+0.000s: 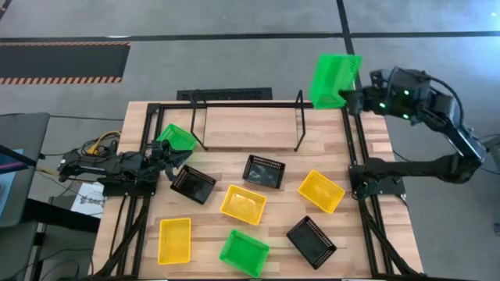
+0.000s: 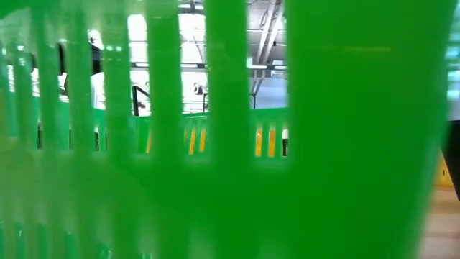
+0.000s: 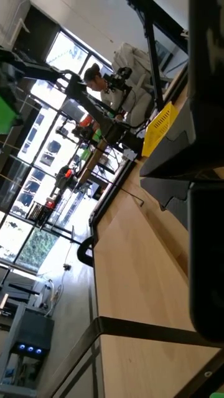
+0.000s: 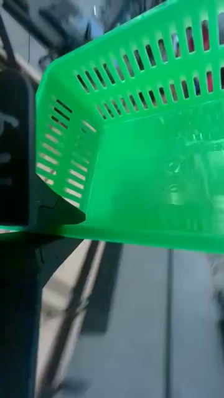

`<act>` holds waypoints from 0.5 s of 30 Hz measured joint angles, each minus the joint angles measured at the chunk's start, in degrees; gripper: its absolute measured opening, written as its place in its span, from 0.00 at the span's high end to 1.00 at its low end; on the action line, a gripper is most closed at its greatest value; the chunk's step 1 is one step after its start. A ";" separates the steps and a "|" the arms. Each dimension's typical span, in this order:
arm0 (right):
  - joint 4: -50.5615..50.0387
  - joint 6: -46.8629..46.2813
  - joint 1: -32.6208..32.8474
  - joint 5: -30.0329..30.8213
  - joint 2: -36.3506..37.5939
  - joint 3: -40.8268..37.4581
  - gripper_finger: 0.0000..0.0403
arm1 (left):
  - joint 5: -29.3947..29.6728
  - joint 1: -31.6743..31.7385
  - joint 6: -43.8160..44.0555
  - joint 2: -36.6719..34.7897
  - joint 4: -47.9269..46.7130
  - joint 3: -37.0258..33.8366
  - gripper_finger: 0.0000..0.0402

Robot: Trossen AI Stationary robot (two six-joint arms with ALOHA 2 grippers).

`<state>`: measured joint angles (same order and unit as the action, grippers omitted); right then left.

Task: Stack baskets on shelf by color
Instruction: Put the top right green bin on the shelf

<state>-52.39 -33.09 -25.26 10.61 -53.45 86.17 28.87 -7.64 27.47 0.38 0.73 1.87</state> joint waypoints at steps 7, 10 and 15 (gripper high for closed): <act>8.49 3.12 4.20 -0.11 -13.07 4.24 0.99 | 0.01 0.01 0.30 -0.01 0.00 0.00 1.00; 8.33 1.21 5.16 -0.17 -19.56 6.51 0.99 | -0.01 0.00 0.93 -0.01 0.00 0.00 1.00; 8.35 -2.04 6.71 -0.17 -30.46 10.92 0.99 | -0.02 0.00 1.08 -0.02 0.00 0.00 1.00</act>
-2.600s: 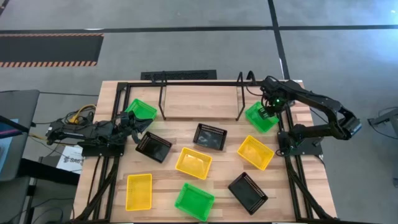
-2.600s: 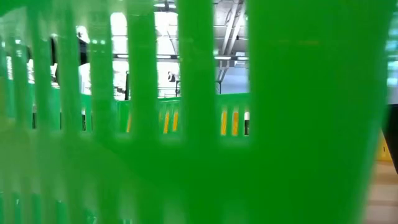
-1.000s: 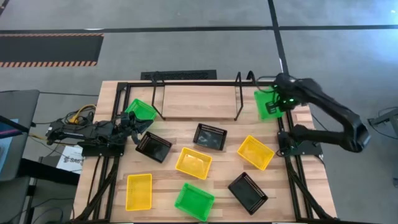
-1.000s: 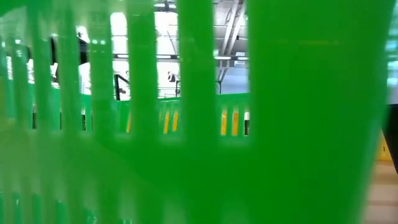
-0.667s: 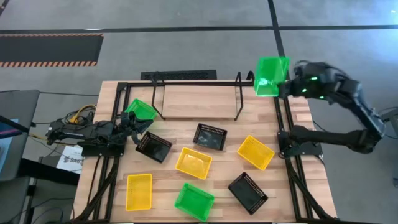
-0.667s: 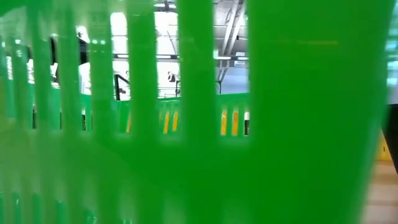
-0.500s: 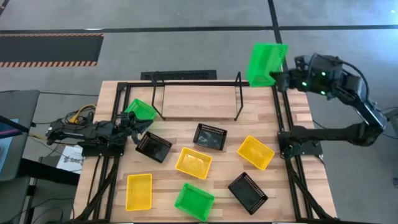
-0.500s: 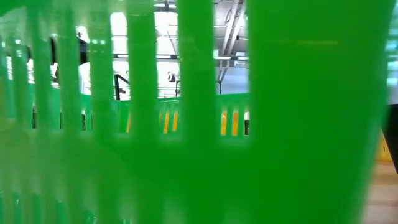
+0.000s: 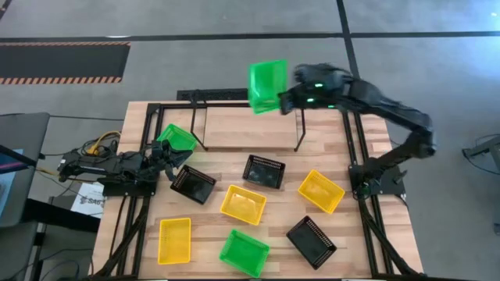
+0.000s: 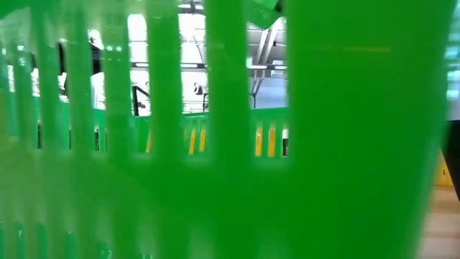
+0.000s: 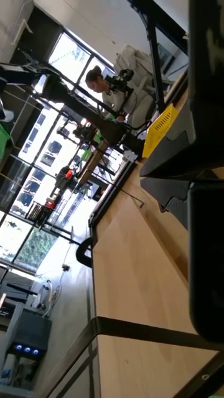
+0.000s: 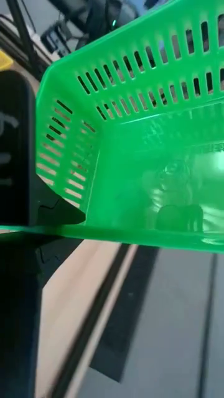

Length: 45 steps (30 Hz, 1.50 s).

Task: Stack baskets on shelf by color
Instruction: Put the top right green bin on the shelf

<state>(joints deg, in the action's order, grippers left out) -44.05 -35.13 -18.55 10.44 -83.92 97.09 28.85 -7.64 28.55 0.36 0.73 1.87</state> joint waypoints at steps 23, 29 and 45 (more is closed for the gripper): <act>-32.01 -31.79 8.54 5.20 -17.03 5.71 0.99 | -2.10 0.00 2.13 0.02 -0.11 0.00 1.00; -31.41 -32.79 9.59 3.60 -17.32 5.79 0.99 | -2.15 0.00 0.34 0.02 -0.11 0.00 1.00; -22.36 -21.42 1.96 -6.05 -25.00 5.52 0.99 | -2.61 0.00 -0.43 0.04 -0.15 0.00 1.00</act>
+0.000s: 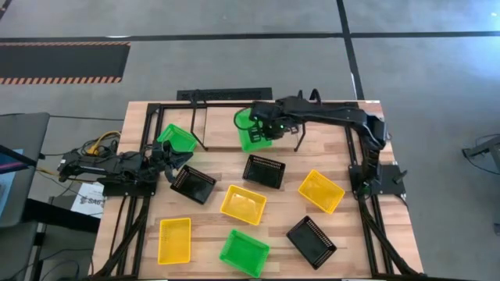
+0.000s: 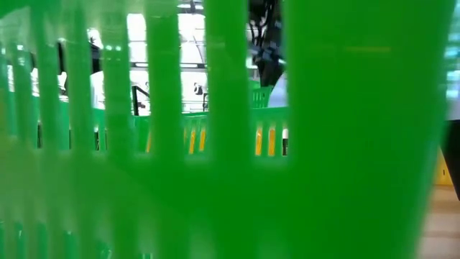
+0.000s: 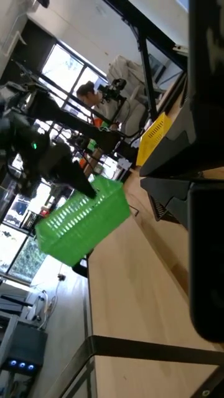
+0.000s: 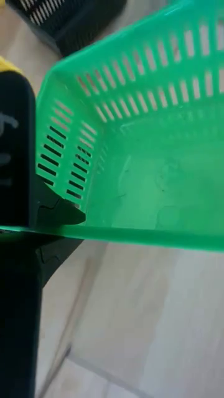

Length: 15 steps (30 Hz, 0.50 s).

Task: Stack baskets on shelf by color
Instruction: Put the top right green bin on the shelf

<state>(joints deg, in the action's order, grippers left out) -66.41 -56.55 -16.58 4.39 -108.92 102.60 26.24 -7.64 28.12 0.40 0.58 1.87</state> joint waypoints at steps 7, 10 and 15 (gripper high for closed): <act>0.02 4.35 -6.51 -2.63 -2.68 0.13 0.99 | -0.03 0.00 -0.02 0.46 -0.02 0.00 1.00; 4.01 5.43 -7.32 -3.41 -3.57 0.22 0.99 | -0.04 0.00 -0.04 0.92 -0.02 0.00 1.00; 14.68 6.94 -7.01 -7.20 -4.66 0.34 0.99 | -0.02 0.00 -0.04 1.21 -0.02 0.00 1.00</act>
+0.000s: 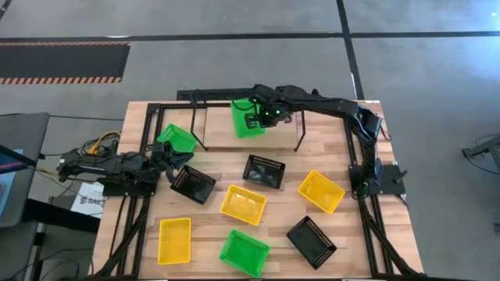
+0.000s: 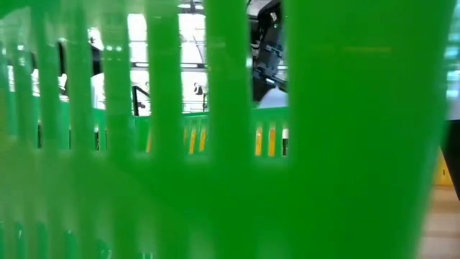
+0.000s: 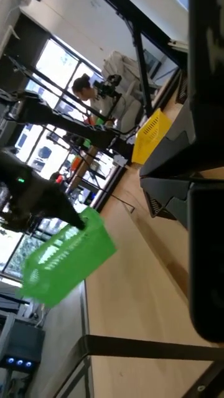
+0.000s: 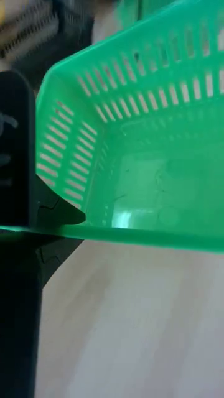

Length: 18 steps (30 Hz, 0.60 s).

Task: Stack baskets on shelf by color
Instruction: Put the top right green bin on the shelf

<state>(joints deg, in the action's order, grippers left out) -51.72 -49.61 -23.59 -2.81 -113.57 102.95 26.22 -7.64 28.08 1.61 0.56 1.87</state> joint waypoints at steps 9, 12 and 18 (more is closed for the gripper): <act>-2.82 1.47 -0.13 -2.53 -5.26 -0.19 0.99 | -0.07 0.00 0.07 0.50 0.00 0.00 1.00; -3.88 1.56 -1.02 -3.44 -7.04 -0.15 0.99 | -0.07 0.00 0.50 0.65 0.00 0.00 1.00; -7.54 2.54 -3.02 -3.42 -7.48 -0.06 0.99 | -0.11 0.00 0.58 0.65 0.02 0.00 1.00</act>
<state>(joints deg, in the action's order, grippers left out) -59.26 -47.07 -26.61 -6.24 -121.05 102.89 26.11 -7.64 28.66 2.26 0.57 1.87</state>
